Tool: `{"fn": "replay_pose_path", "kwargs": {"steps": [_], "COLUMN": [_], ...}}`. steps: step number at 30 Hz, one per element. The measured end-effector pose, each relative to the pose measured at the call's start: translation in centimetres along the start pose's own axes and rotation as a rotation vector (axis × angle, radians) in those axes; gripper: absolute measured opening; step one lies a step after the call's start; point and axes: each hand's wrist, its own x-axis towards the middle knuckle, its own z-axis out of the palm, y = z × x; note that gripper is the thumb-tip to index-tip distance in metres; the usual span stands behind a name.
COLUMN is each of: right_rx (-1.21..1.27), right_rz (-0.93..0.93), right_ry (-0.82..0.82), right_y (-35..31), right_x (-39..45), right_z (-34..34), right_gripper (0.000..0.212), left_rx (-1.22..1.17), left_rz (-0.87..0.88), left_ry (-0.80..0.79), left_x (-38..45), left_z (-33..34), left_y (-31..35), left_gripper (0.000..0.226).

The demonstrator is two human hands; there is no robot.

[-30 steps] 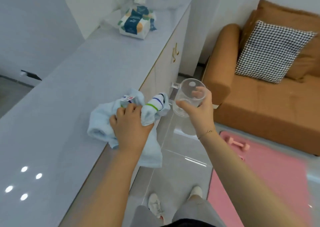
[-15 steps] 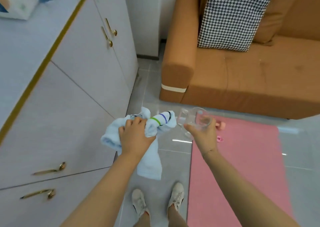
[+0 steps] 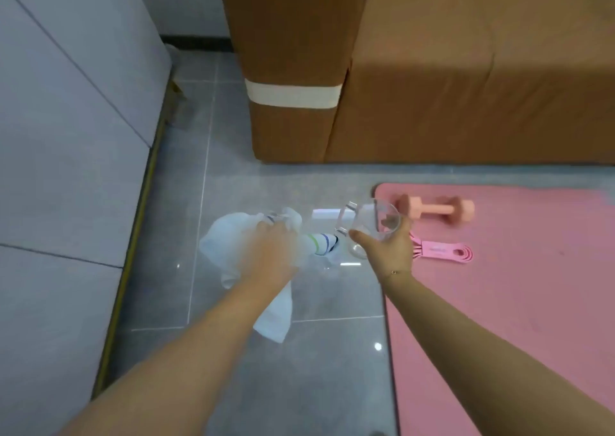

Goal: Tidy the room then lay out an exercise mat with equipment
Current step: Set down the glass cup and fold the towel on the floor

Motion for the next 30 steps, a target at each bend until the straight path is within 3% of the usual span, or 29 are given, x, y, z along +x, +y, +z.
{"fn": "replay_pose_path", "kwargs": {"steps": [5, 9, 16, 23, 30], "right_rx": [-0.050, -0.019, 0.068, -0.001, 0.092], "right_rz": [-0.179, -0.201, -0.154, -0.223, -0.106], "right_ry": [0.017, 0.026, 0.066, -0.056, -0.121], "right_y": [9.2, 12.6, 14.5, 13.6, 13.6], "right_x": [10.3, 15.9, 17.1, 17.9, 17.7], "right_z": [6.4, 10.1, 12.6, 14.3, 15.3], "right_gripper": [0.067, 0.068, 0.064, 0.072, 0.087], "left_rx": [0.084, -0.037, -0.070, -0.071, -0.129], "left_rz": [0.274, 0.308, 0.248, 0.282, 0.319], "left_ry": [-0.108, -0.197, -0.172, -0.064, -0.206], "left_x": [9.0, 12.1, 13.4, 13.4, 10.4], "left_z": [14.1, 21.2, 22.2, 23.3, 23.0], "left_y": [0.1, 0.2, 1.1, 0.6, 0.7], "left_gripper": [0.042, 0.054, 0.060, 0.057, 0.065]}}
